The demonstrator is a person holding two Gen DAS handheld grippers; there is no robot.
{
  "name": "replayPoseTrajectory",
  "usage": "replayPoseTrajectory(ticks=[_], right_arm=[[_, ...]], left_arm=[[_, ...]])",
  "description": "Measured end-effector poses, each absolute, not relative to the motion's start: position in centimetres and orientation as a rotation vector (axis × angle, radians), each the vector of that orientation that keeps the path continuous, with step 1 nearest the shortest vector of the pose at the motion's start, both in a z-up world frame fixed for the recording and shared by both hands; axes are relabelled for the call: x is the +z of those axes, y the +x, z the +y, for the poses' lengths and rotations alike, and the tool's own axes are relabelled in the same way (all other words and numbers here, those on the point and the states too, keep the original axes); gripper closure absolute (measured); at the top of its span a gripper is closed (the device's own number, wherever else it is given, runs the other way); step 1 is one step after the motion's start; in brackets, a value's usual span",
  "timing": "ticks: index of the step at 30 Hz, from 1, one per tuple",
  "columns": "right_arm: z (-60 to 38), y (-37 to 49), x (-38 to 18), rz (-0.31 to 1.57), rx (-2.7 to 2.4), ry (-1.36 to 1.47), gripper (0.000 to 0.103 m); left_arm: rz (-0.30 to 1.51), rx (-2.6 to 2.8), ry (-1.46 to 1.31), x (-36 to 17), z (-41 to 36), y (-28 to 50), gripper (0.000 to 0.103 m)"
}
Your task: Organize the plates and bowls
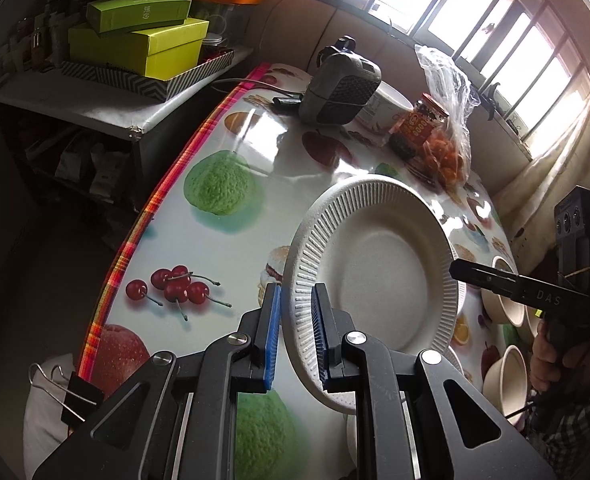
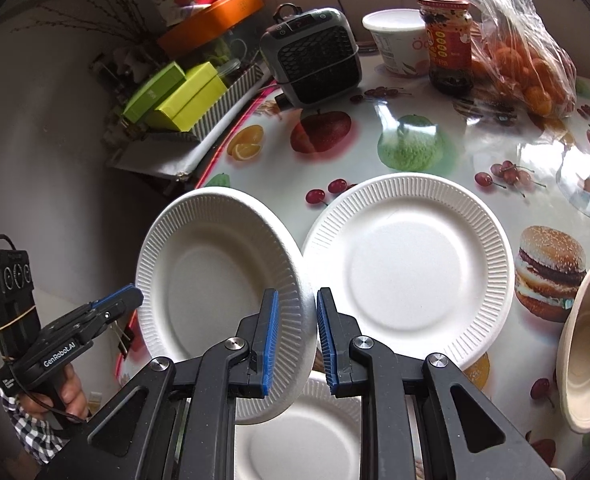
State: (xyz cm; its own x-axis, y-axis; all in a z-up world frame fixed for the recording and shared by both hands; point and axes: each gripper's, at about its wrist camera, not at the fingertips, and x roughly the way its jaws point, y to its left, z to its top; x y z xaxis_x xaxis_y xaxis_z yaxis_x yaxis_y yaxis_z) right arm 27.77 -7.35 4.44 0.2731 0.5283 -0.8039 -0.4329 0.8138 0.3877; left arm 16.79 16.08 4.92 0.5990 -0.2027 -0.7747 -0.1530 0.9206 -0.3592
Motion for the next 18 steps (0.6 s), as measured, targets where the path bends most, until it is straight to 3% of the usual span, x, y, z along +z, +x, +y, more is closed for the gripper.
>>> replayPoseTrajectory(ticks=[18], right_arm=[[-13.7,22.0,3.5,1.139,0.583,0.124,0.084]], left_arm=[[0.98,-0.125,-0.371,4.0,10.9,14.2,0.087]])
